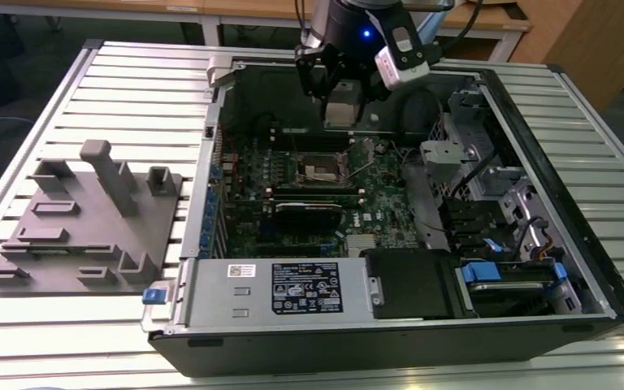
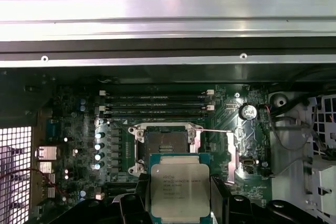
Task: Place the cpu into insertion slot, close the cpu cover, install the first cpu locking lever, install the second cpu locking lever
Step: 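Place the cpu into insertion slot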
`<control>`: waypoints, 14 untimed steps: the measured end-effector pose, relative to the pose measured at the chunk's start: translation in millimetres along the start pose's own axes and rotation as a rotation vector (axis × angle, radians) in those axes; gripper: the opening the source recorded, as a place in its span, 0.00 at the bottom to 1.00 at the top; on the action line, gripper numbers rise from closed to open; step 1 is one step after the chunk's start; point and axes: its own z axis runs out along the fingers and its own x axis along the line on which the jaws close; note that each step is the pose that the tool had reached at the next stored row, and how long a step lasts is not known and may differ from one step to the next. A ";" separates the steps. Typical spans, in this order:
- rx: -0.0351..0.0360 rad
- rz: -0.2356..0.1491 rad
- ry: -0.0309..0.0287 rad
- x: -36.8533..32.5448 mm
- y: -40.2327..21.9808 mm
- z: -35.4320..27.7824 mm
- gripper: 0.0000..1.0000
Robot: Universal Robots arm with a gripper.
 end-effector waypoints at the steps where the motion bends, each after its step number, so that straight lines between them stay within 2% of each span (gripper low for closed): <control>1: -0.0001 0.000 -0.0001 1.0 -0.1 0.9 0.54; 7: -0.0002 0.000 -0.0017 7.2 -0.9 8.0 0.54; 14: -0.0002 0.000 -0.0018 9.3 -1.7 17.1 0.54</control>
